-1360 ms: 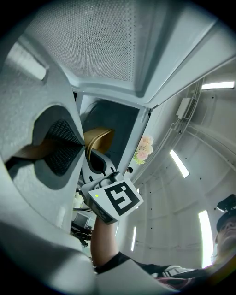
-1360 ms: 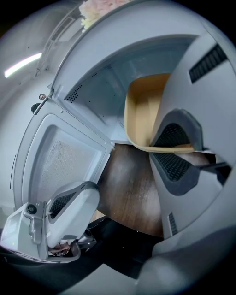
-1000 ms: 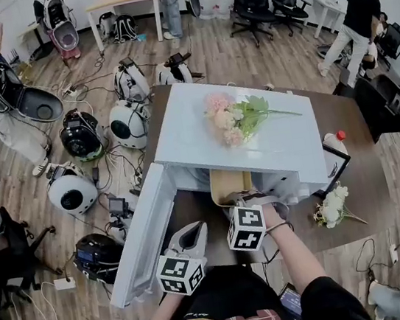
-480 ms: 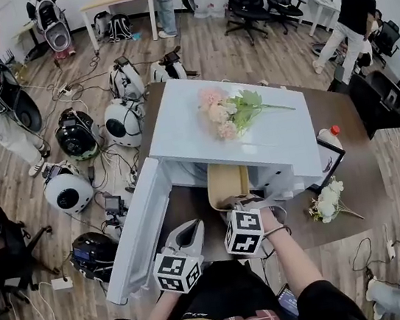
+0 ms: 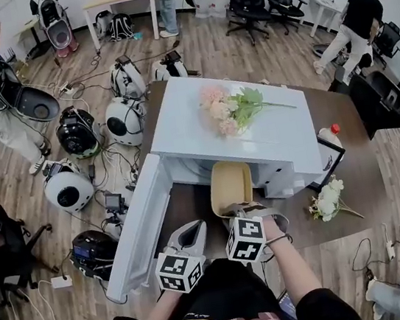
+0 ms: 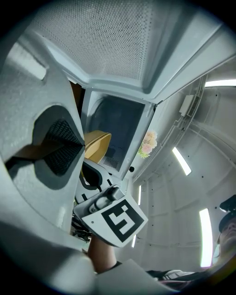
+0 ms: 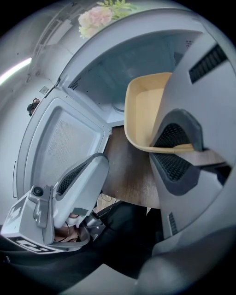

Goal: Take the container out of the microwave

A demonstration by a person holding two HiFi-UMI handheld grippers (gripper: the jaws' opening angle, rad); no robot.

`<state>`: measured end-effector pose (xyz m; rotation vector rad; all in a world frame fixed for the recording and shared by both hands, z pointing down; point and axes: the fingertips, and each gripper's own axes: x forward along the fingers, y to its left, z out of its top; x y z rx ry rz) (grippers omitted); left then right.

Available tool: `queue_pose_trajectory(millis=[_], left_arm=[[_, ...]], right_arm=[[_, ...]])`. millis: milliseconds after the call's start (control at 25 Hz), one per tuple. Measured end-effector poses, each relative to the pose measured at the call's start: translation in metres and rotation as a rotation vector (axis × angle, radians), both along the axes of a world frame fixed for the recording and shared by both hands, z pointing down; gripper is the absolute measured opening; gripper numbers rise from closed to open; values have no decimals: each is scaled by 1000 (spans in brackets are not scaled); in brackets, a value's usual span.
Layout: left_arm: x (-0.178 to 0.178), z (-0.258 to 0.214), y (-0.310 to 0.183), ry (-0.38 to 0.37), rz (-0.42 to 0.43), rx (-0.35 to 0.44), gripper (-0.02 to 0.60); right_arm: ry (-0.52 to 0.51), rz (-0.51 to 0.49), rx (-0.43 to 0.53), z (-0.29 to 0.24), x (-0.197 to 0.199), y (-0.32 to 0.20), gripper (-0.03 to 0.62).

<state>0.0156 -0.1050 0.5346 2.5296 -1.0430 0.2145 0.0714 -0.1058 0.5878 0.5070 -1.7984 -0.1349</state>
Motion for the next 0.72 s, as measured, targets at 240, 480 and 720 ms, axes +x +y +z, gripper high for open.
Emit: queue_pose_trajectory(millis=[240, 480, 720], left_arm=[[2, 0, 5, -3, 11, -3, 9], [3, 3, 9, -7, 25, -7, 8], [4, 8, 13, -9, 35, -14, 9]], right_arm=[[-4, 24, -15, 3, 2, 14, 21], [-1, 37, -17, 5, 1, 24, 21], [-8, 67, -28, 12, -2, 38, 21]])
